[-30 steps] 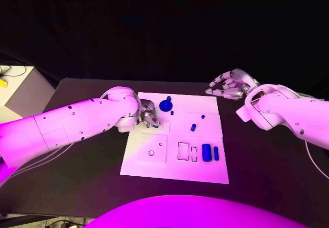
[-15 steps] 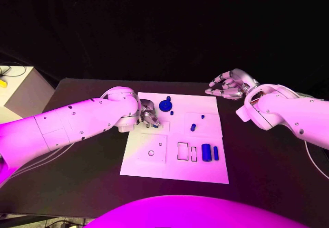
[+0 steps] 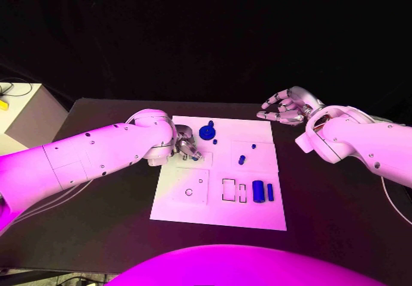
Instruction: Assemble the parts on the task board
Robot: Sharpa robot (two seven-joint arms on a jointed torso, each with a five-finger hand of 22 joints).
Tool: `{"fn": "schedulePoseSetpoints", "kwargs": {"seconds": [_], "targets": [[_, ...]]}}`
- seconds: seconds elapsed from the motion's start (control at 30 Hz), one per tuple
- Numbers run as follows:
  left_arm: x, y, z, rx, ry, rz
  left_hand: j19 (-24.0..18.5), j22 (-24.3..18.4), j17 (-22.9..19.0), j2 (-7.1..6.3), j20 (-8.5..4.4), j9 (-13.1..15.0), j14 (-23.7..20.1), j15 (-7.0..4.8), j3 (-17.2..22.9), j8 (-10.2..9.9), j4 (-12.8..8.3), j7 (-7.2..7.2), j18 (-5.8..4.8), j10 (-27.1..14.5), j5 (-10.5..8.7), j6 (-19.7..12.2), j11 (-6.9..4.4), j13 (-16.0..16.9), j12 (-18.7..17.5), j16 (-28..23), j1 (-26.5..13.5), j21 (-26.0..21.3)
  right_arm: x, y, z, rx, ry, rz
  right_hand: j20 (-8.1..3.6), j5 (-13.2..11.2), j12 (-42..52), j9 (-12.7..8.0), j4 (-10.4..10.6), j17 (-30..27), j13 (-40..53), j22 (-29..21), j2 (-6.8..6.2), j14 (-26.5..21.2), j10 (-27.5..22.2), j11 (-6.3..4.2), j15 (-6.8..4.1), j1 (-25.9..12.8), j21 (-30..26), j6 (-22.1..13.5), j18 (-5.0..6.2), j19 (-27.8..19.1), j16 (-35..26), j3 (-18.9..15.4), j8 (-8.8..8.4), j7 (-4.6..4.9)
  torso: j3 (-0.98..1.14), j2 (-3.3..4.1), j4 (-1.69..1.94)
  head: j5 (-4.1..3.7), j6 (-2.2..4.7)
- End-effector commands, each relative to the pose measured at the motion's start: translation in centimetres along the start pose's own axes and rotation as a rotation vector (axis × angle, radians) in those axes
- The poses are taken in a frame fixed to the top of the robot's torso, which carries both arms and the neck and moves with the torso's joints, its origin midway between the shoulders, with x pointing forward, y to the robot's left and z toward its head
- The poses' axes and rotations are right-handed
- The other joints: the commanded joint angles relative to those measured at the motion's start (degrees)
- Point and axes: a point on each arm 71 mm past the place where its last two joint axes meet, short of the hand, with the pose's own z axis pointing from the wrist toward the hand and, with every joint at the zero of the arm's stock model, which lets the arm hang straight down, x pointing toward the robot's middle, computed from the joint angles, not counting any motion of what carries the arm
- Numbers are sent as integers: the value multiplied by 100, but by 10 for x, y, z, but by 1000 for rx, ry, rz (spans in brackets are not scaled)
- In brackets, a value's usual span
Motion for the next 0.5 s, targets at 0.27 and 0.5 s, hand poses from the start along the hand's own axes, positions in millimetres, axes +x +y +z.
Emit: {"fn": "schedulePoseSetpoints", "kwargs": {"seconds": [0.27, 0.5], "targets": [[9, 0, 3, -2, 42, 1, 22, 2, 1365, -11, -1, -23, 538, -37, -343, -27, 162, 51, -104, -8, -56, 14, -28, 8, 11, 15, -17, -33, 1, 1, 0, -10, 10, -7, -38, 35, -15, 9, 8, 1387, 558, 1192, 8, 572, -29, -19, -23, -59, -29, -49, 91, 413, -37, -45, 44, -13, 0, -2, -2, 2, 0], [9, 1, 3, -6, 38, 0, 25, 5, 1363, -22, 0, -39, 538, -36, -738, -37, 356, 55, -104, -15, -83, 24, -25, 8, 10, 14, 46, -40, 1, 0, 0, -10, 10, -7, -38, 35, -15, 9, 8, 1387, 558, 1192, 8, 572, -29, -19, -23, -59, -29, -49, 91, 413, -37, -45, 44, -13, 0, -1, -1, 1, 0]]}}
